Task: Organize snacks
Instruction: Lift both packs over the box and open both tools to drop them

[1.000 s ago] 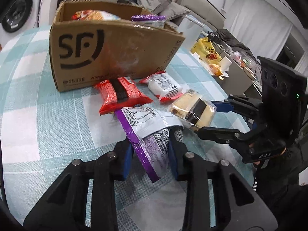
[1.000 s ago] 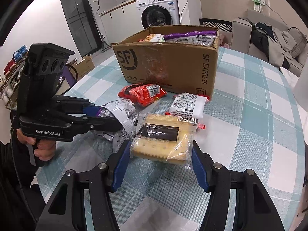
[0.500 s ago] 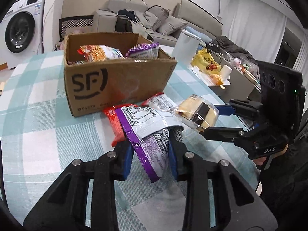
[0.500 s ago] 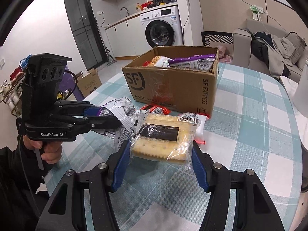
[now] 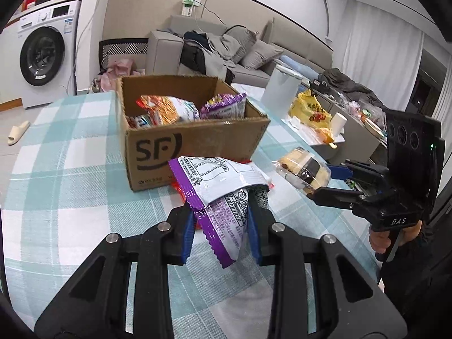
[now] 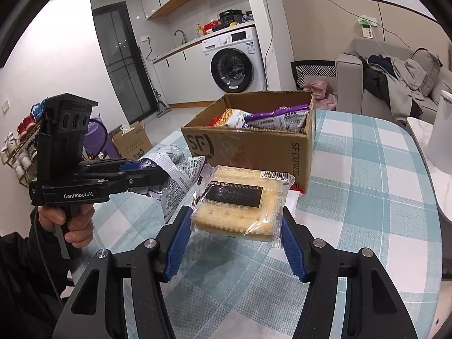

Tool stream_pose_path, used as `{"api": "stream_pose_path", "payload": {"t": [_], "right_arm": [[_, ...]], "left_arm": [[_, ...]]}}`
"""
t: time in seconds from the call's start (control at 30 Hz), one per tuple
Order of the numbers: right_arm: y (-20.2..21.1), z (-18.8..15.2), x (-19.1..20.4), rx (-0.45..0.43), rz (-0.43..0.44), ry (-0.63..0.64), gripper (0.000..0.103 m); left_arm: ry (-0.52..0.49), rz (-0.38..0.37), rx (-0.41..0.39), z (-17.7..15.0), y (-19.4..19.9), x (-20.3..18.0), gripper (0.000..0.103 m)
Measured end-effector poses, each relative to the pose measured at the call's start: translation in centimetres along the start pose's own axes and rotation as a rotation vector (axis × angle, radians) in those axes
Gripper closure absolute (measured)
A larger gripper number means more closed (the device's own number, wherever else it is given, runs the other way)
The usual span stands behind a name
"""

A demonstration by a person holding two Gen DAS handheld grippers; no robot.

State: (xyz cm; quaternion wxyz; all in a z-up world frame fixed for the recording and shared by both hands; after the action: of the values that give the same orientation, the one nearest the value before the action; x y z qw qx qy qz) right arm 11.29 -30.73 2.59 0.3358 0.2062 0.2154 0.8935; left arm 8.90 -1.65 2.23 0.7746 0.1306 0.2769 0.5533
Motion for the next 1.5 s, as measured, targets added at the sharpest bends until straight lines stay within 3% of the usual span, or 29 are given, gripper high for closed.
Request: {"api": "stream_pose_path", "payload": {"t": [0.63, 1.07, 1.5], "right_arm": [[0.0, 2.8, 0.2, -0.112, -0.057, -0.092, 0.042], [-1.5, 6.4, -1.0, -0.153, -0.135, -0.130, 0.042], [-4.1, 9.5, -1.4, -0.172, -0.158, -0.130, 0.042]], "left_arm": [[0.032, 0.127, -0.149, 4.0, 3.9, 2.3, 0.075], [0.017, 0.196, -0.191, 8.0, 2.7, 2.9, 0.075], [0.006, 0.229, -0.191, 10.6, -1.4, 3.6, 0.075]]}}
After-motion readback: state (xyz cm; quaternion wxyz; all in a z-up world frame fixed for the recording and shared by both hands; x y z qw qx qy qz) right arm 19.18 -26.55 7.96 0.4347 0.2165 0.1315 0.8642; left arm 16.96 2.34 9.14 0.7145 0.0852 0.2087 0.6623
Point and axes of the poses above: each gripper's, at about its wrist camera, not at the fingertips, and y roughly against the way its jaws point, x to its left, z to its top, the point moved 2 cm from there along -y, roughly the way its jaws point, and after that the axes turned 6 degrees about -x, right-handed, at the moved point
